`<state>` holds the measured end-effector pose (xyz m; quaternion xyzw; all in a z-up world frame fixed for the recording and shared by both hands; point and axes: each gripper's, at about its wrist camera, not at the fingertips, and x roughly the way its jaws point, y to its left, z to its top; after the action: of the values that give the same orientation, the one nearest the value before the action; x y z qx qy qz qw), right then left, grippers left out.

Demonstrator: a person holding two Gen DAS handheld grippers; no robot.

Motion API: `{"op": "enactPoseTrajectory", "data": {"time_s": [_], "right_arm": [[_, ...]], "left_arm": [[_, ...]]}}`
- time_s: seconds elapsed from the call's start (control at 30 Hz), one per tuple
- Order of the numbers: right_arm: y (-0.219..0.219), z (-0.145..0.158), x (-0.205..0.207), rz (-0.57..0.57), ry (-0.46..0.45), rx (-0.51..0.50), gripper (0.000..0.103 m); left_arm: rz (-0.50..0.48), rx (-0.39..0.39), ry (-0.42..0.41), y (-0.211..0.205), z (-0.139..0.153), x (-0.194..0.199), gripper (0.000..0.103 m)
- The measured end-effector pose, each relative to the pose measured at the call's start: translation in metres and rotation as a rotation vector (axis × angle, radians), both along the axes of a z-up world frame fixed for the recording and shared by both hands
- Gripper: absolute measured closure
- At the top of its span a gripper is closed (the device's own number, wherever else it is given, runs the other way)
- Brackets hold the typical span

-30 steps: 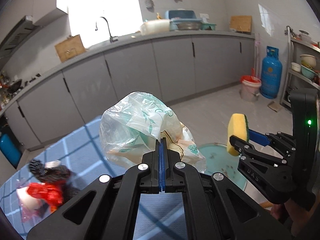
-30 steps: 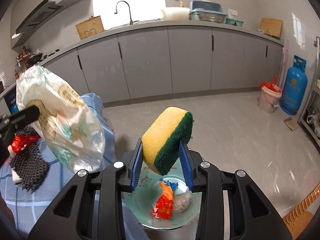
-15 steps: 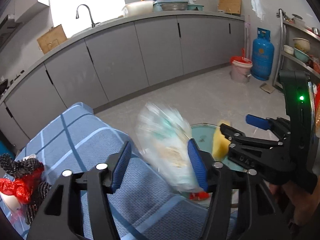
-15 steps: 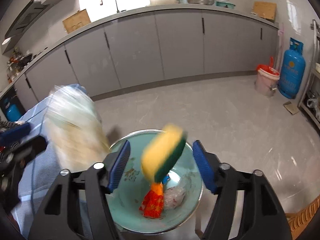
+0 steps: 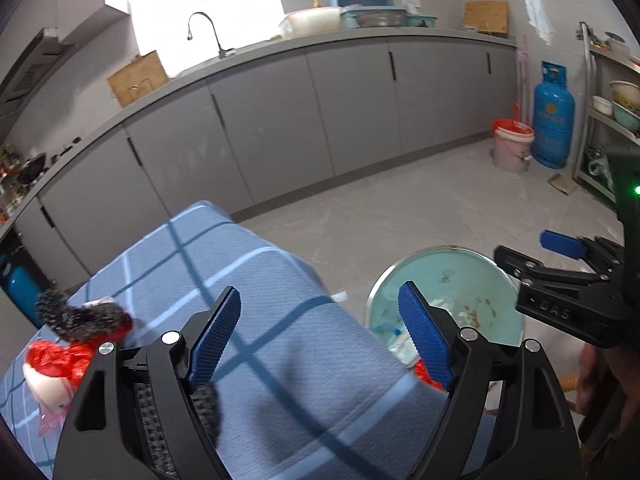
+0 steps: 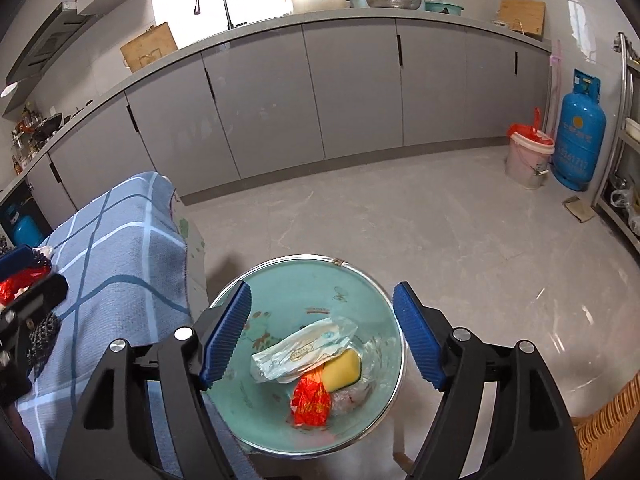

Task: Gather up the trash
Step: 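Move both tools over the green basin and release the sponge and clear bag, then return to the table and grasp the white paper cup with the left tool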

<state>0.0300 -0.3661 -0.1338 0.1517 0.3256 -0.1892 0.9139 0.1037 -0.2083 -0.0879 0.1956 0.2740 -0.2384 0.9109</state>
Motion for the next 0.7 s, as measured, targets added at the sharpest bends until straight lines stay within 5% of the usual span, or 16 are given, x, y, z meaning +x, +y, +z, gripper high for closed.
{"op": "enactPoseTrajectory", "data": {"time_s": [0.37,0.7], "right_arm": [[0.055,0.017,0.016,0.126,-0.015,-0.001,0.028],[0.133,0.035,0.038,0.281,-0.033,-0.018,0.025]], "left_arm": [[0.127,-0.007,-0.065,0.064,0.025,-0.003,0.019],[0.340,0.012,-0.079,0.167,0.032,0.004,0.019]]}}
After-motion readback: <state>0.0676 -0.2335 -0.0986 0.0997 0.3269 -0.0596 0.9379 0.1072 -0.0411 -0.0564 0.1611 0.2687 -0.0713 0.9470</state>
